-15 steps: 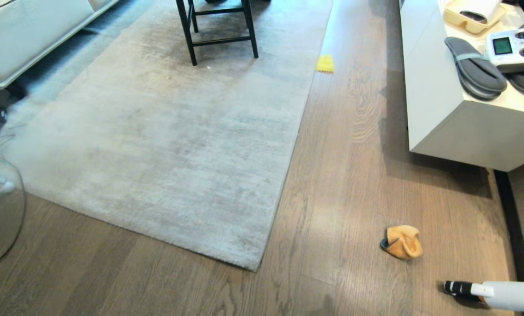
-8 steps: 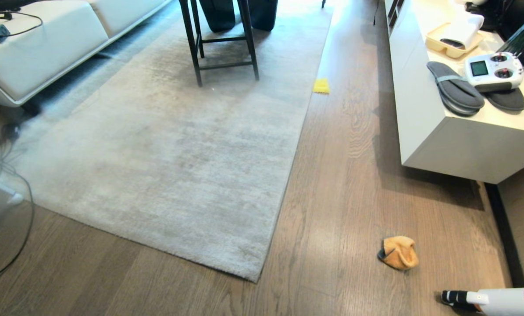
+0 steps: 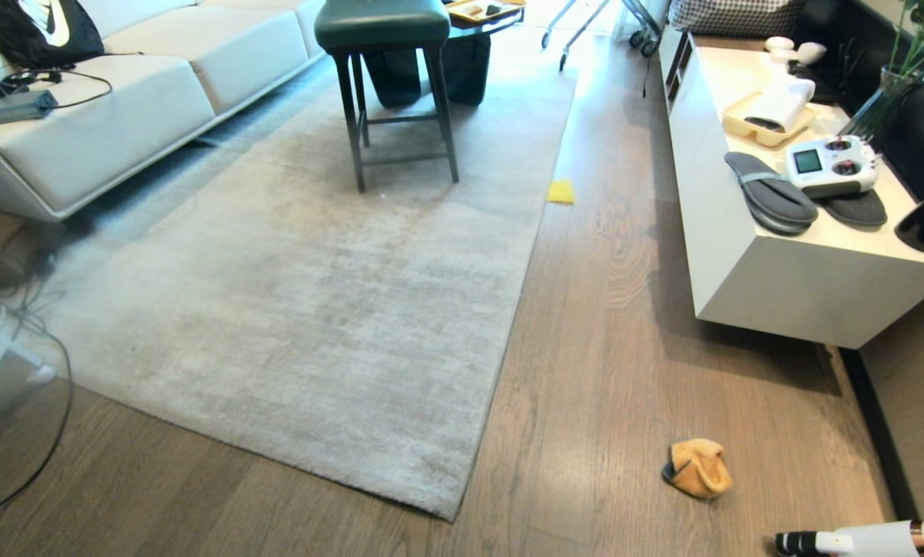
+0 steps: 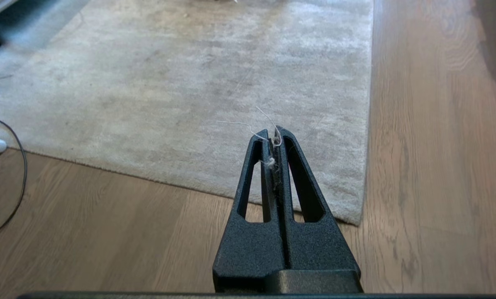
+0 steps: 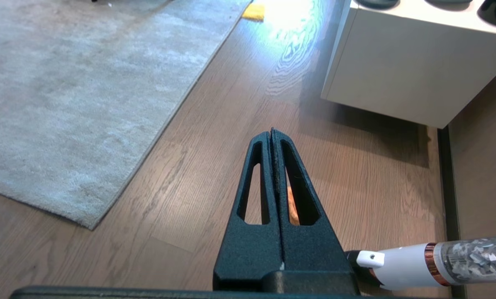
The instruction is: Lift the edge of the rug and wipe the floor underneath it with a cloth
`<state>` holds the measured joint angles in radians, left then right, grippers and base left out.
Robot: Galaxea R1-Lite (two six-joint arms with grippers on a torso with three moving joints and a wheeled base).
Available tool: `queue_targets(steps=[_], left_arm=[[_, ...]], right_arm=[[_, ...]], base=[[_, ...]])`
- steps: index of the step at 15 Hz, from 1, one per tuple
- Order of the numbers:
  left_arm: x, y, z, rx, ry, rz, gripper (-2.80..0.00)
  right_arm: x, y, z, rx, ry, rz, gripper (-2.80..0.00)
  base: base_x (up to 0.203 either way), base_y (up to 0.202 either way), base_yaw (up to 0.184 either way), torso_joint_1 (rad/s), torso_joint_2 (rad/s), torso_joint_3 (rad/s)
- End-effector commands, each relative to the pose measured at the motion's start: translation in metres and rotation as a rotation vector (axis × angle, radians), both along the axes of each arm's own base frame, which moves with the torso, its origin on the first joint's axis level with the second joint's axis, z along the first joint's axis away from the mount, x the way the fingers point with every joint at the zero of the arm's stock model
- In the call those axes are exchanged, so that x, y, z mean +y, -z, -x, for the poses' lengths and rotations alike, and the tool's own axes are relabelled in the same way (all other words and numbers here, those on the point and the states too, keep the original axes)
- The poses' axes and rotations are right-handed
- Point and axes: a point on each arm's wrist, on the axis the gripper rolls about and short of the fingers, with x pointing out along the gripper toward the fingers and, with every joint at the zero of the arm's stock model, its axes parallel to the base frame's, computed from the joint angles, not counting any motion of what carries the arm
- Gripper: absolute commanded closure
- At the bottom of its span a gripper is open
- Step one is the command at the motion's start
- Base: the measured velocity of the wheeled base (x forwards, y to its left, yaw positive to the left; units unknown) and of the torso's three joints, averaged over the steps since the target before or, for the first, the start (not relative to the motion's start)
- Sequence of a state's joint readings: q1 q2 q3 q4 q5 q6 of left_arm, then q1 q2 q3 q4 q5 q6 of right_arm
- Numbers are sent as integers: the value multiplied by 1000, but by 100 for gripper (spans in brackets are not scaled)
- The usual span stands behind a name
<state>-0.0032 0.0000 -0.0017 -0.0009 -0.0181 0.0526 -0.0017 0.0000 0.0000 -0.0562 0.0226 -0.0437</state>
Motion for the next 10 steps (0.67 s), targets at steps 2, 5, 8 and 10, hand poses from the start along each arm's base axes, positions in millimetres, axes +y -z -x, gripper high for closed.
queue_targets(steps=[2,5,8,10], left_arm=[[0,0,0,-1,-1,0,0],[0,0,0,1,-1,0,0],[0,0,0,-1,-1,0,0],[0,0,0,-1,-1,0,0]], right_arm=[[0,0,0,0,-1,1,0],[0,0,0,1,-1,1,0],[0,0,0,1,-1,1,0],[0,0,0,1,-1,1,0]], base=[[0,0,0,5,-1,203],[0,0,0,0,2,203],[0,0,0,2,2,178],[0,0,0,0,0,0]])
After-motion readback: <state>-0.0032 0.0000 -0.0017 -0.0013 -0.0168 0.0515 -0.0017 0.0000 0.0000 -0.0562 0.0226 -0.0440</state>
